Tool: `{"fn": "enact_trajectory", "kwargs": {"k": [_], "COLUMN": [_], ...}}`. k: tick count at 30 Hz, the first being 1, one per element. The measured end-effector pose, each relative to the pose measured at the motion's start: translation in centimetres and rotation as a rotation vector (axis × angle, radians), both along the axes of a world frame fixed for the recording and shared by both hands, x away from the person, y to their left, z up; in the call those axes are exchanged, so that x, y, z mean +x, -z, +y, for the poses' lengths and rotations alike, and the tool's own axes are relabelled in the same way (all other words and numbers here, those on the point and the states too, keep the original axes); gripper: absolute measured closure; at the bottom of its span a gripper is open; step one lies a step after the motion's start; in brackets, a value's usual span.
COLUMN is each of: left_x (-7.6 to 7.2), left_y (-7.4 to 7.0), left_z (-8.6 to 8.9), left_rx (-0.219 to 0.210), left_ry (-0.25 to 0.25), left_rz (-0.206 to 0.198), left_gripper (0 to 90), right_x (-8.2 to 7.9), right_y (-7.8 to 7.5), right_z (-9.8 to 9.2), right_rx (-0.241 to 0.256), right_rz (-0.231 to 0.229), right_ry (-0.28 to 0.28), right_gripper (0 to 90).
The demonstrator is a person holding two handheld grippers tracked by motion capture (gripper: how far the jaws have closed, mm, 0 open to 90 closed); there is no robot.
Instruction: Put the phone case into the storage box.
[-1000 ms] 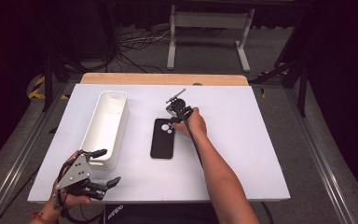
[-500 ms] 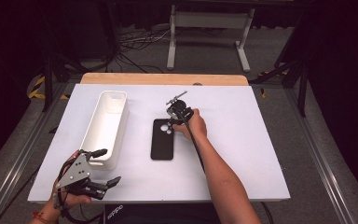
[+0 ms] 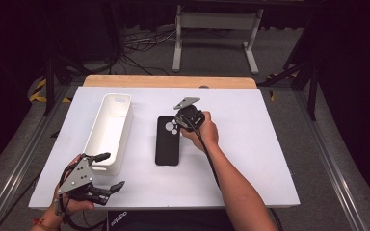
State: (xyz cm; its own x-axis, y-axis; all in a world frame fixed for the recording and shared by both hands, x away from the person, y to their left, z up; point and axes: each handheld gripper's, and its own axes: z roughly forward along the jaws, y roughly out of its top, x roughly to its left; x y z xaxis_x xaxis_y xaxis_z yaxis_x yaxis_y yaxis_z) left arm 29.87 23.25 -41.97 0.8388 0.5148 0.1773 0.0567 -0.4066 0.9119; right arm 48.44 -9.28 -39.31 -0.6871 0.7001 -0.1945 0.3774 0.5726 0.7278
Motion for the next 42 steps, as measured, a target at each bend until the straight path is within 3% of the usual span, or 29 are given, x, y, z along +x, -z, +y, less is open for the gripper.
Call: {"fn": "enact_trajectory", "kwargs": {"k": [1, 3, 10, 15, 23, 27, 31, 37, 42], "left_x": [0.0, 0.0, 0.0, -0.1, 0.1, -0.2, -0.3, 0.3, 1.1], "left_y": [-0.1, -0.2, -0.6, -0.9, -1.3, -1.8, -2.6, -2.9, -3.7], "left_z": [0.0, 0.0, -0.3, -0.4, -0.7, -1.0, -1.4, -2.4, -3.5], "left_rx": [0.003, -0.003, -0.021, -0.017, -0.025, -0.038, -0.048, -0.032, -0.067], "left_ry": [0.001, -0.001, -0.007, -0.008, -0.023, -0.056, -0.06, -0.075, -0.07], "left_rz": [0.003, 0.003, -0.003, -0.012, -0.015, -0.047, -0.053, -0.049, -0.029], "left_gripper": [5.5, 5.6, 5.7, 5.9, 6.1, 8.3, 9.4, 13.1, 14.7], "right_x": [-0.8, -1.0, -3.5, -4.9, -6.3, -7.1, -8.1, -9.0, -9.8], "right_y": [-0.4, -0.5, -1.7, -2.4, -3.1, -3.5, -3.6, -3.9, -4.0], "right_z": [-0.2, -0.2, -0.9, -1.3, -2.1, -2.3, -2.6, -2.7, -3.0], "right_rx": [0.008, 0.01, 0.048, 0.042, 0.071, 0.074, 0.096, 0.092, 0.102], "right_rz": [-0.035, -0.042, -0.145, -0.212, -0.265, -0.299, -0.317, -0.338, -0.352], "right_ry": [-0.004, -0.006, -0.041, -0.055, -0.087, -0.088, -0.101, -0.112, -0.109], "right_gripper": [82.3, 82.2, 82.3, 82.4, 82.4, 82.4, 82.4, 82.4, 82.4]}}
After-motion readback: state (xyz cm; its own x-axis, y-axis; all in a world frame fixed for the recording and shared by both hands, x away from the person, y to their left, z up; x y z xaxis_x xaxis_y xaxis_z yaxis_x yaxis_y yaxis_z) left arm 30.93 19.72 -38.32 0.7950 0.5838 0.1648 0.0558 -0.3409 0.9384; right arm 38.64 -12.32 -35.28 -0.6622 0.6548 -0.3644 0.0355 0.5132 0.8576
